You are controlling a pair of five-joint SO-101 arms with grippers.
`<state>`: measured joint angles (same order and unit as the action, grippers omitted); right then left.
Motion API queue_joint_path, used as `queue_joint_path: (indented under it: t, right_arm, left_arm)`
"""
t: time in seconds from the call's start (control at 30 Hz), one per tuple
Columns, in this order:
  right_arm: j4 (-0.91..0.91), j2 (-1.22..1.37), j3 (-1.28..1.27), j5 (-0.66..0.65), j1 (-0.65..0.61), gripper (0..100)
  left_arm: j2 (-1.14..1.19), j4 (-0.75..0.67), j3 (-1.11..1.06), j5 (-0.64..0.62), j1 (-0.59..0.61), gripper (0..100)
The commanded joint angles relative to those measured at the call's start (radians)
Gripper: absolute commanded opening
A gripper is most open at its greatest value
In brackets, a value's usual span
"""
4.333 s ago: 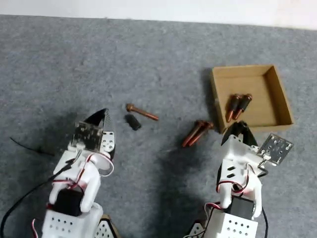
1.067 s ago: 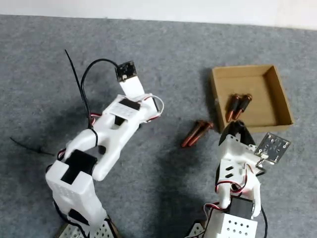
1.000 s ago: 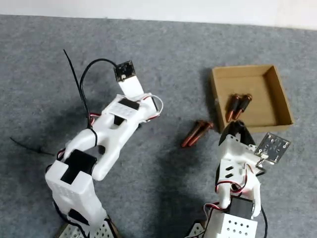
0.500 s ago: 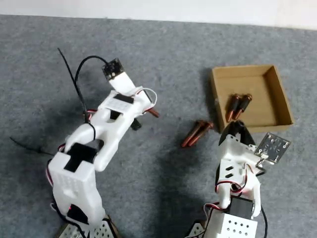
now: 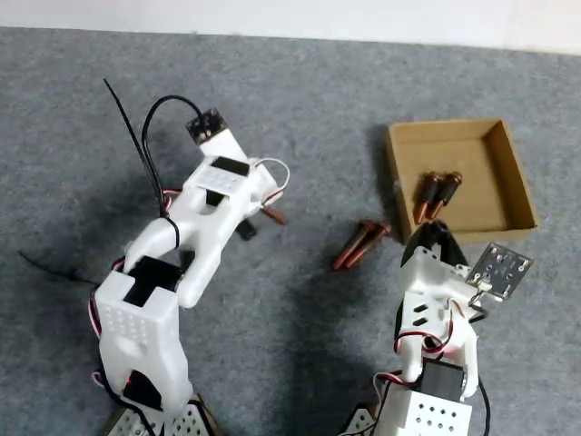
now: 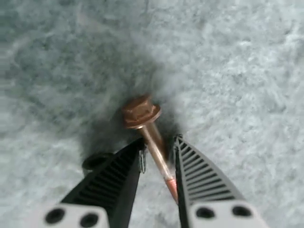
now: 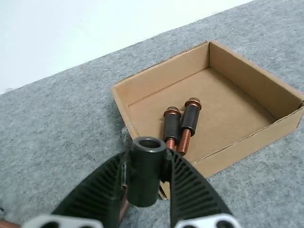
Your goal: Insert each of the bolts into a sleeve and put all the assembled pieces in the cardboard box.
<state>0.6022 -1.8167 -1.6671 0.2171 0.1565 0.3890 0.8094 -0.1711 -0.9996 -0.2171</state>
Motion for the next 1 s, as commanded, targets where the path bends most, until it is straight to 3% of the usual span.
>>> queue_joint_path:
  t: [0.0,0.6,0.73,0.97]
  right_arm:
    - [-0.01,-0.022,-0.033,-0.008,-0.007,0.6]
    - [-0.01,-0.022,-0.033,-0.008,-0.007,0.6]
    - [-0.01,-0.022,-0.033,-0.008,-0.007,0.6]
    - [-0.01,-0.022,-0.033,-0.008,-0.007,0.6]
  left_arm:
    - [-0.008,0.038,0.045,-0.058,0.056,10]
    - [0.114,0.123,0.151,-0.077,0.087,10]
    - [0.114,0.123,0.151,-0.074,0.088,0]
    - [0.111,0.123,0.153,-0.071,0.088,0]
